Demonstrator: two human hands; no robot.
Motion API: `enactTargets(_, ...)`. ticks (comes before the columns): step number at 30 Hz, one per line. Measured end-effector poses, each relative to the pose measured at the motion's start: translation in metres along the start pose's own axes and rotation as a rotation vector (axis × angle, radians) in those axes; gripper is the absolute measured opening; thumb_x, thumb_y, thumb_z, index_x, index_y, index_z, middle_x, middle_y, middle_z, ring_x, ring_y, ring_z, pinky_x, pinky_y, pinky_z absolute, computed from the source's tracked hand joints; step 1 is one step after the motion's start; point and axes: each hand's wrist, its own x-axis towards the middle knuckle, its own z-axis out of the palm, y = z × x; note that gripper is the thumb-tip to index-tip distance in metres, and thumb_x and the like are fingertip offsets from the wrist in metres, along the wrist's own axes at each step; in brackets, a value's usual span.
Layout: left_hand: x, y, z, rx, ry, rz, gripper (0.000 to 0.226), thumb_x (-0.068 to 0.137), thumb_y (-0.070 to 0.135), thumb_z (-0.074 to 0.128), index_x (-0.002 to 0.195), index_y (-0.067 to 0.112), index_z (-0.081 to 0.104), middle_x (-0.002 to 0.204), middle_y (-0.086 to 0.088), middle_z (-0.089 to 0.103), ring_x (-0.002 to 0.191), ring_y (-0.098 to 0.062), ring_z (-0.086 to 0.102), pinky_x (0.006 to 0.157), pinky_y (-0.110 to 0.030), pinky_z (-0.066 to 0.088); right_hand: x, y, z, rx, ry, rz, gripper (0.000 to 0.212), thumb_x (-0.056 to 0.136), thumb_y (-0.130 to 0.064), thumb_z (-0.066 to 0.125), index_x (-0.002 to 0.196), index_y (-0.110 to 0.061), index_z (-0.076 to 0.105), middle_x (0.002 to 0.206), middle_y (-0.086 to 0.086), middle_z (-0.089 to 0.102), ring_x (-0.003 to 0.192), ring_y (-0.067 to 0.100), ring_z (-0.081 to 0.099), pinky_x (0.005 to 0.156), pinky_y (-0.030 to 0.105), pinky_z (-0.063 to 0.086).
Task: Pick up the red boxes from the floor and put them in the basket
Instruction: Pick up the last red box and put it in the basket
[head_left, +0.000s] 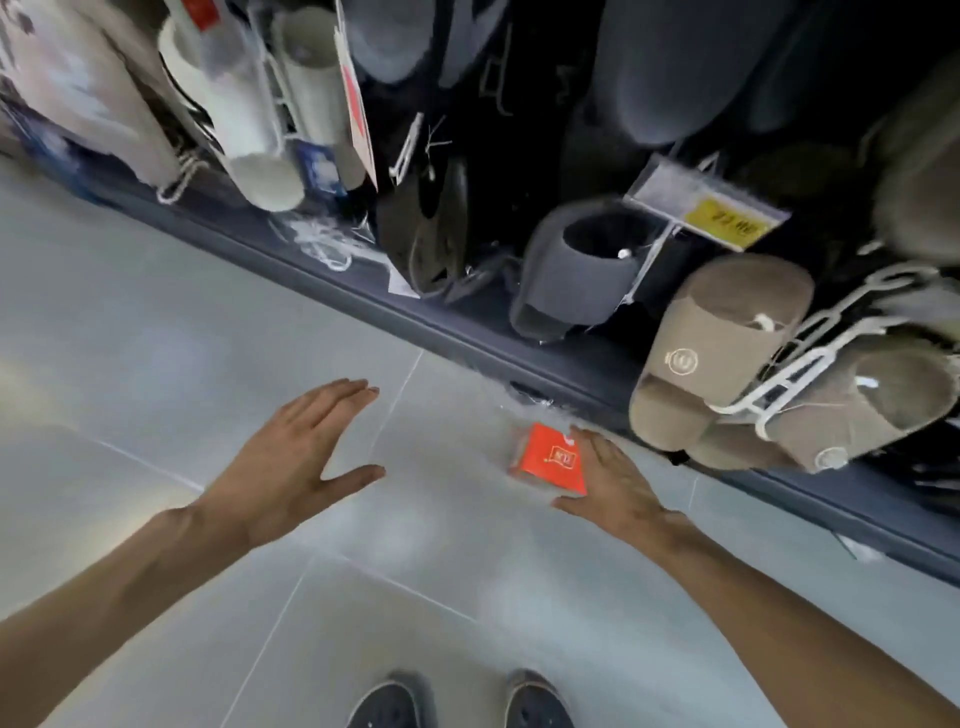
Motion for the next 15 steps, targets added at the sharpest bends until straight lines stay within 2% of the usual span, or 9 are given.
enactTargets(4, 0.0, -0.02, 0.046, -0.029, -0.018, -0.017, 0.08, 0.088, 0.072, 0.041, 0.153, 0.03, 0.024, 0.157, 0.008, 0.03, 0.145, -0.011, 0.024, 0.115, -0.031, 0.023, 0.042, 0.02, 0.05, -0.119, -0.031, 0.034, 0.118, 0.072, -0.051, 0.079, 0.153, -0.008, 0.004, 0.157, 0.014, 0.02, 0.146, 0.028, 0.018, 0.12, 0.038, 0.015)
enactTargets(6, 0.0, -0.027, 0.06, -0.042, -0.034, -0.032, 0.08, 0.087, 0.072, 0.042, 0.153, 0.031, 0.024, 0.157, 0.01, 0.03, 0.145, -0.009, 0.023, 0.115, -0.03, 0.022, 0.056, 0.023, 0.067, -0.155, 0.033, 0.062, 0.116, 0.07, -0.047, 0.082, 0.151, -0.008, 0.009, 0.152, 0.015, 0.029, 0.141, 0.03, 0.027, 0.119, 0.039, 0.019)
enactTargets(9, -0.002, -0.03, 0.067, -0.035, -0.066, -0.048, 0.08, 0.087, 0.073, 0.041, 0.153, 0.031, 0.025, 0.156, 0.01, 0.032, 0.144, -0.009, 0.024, 0.113, -0.028, 0.022, 0.065, 0.02, 0.075, -0.185, 0.087, 0.107, 0.098, 0.071, -0.042, 0.082, 0.144, -0.009, 0.025, 0.137, 0.012, 0.045, 0.126, 0.028, 0.042, 0.112, 0.035, 0.028)
enactTargets(11, -0.002, -0.027, 0.063, -0.032, -0.087, -0.048, 0.08, 0.086, 0.074, 0.04, 0.152, 0.03, 0.027, 0.155, 0.009, 0.034, 0.144, -0.01, 0.026, 0.113, -0.028, 0.023, 0.059, 0.018, 0.069, -0.144, 0.103, 0.127, 0.092, 0.07, -0.047, 0.08, 0.139, -0.011, 0.031, 0.131, 0.009, 0.049, 0.119, 0.027, 0.046, 0.105, 0.034, 0.033)
enactTargets(15, 0.002, 0.0, 0.03, -0.007, -0.14, -0.013, 0.082, 0.086, 0.076, 0.037, 0.153, 0.031, 0.023, 0.158, 0.009, 0.029, 0.145, -0.011, 0.023, 0.114, -0.031, 0.025, 0.011, 0.01, 0.026, 0.023, 0.097, 0.161, 0.099, 0.061, -0.064, 0.078, 0.136, -0.014, 0.036, 0.125, 0.006, 0.051, 0.114, 0.025, 0.049, 0.101, 0.036, 0.039)
